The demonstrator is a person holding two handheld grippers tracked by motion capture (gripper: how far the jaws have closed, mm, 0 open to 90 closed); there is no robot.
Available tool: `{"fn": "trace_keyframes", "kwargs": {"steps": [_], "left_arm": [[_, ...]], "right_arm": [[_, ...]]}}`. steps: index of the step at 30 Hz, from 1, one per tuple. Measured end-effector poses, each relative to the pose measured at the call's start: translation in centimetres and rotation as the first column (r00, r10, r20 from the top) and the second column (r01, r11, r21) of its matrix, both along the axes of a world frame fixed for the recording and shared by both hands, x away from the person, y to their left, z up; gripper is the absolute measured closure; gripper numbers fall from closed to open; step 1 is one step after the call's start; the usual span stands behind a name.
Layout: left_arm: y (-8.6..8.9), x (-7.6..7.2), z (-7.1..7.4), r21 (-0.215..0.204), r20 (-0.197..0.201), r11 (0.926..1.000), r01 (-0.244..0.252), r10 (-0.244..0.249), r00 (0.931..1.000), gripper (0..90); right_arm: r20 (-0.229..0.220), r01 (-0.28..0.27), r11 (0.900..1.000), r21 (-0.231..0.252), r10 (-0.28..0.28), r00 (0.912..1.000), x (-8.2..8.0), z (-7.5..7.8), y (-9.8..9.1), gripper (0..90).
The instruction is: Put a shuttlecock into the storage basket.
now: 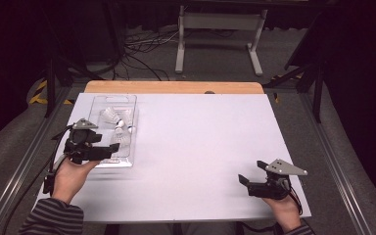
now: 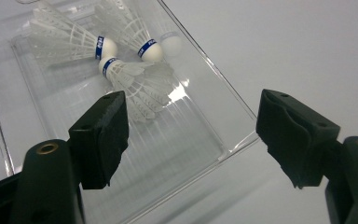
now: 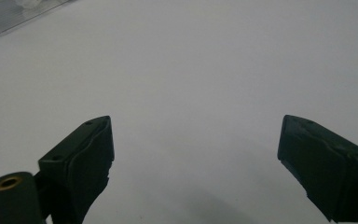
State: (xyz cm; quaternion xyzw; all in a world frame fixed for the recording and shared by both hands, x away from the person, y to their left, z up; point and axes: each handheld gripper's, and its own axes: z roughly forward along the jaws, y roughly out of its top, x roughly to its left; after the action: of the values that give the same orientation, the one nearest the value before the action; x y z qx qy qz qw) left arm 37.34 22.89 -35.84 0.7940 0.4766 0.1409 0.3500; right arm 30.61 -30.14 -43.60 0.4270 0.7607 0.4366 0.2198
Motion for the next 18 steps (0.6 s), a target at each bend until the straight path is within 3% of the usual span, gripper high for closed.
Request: {"fn": "trace_keyframes", "kwargs": {"steps": [18], "left_arm": [[0.6, -1.1, -0.2, -0.009, 0.023, 1.0000, -0.003, 0.004, 0.9997, 25.3]], "right_arm": [[-0.001, 0.000, 1.0000, -0.001, 0.000, 1.0000, 0.0, 0.0, 0.0, 11.0]]}}
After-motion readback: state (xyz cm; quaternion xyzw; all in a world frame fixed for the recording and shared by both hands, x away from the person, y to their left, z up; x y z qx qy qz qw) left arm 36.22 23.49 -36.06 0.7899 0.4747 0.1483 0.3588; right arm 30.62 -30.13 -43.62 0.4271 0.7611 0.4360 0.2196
